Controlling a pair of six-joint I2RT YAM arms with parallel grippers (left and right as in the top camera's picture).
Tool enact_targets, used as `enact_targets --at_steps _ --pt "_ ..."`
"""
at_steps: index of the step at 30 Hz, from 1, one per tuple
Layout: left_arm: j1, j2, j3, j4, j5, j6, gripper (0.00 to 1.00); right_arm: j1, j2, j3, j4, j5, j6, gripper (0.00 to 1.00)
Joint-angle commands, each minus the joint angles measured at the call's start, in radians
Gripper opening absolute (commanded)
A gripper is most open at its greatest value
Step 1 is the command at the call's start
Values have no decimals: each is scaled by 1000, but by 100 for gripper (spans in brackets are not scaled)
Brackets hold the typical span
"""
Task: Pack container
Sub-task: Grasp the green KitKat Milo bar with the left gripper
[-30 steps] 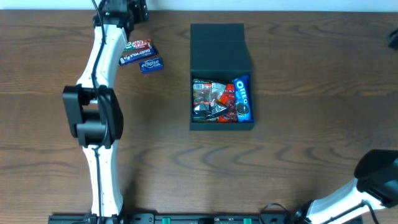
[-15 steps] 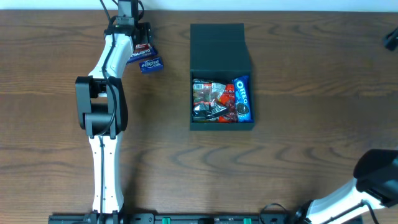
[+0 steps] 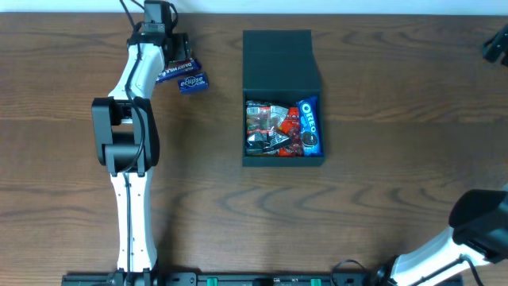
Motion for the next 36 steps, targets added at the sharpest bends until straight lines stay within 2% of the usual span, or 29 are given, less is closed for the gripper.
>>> enact_targets --at_steps 1,14,21,26,33,36 --pt "3 34 6 -21 32 -4 79 10 9 -7 -8 -6 13 99" --pt "-3 -6 8 -198 30 -2 68 10 8 -7 -17 -6 13 99" --pt "-26 -51 8 -304 30 36 66 10 9 -7 -8 -3 13 99" --pt "-52 -54 8 -394 28 72 60 10 9 -7 -6 1 13 99" --pt "-63 -116 52 -391 19 71 60 10 8 -8 -5 1 12 99" --pt "-63 -167 74 -395 8 33 60 10 8 -7 -5 1 12 99"
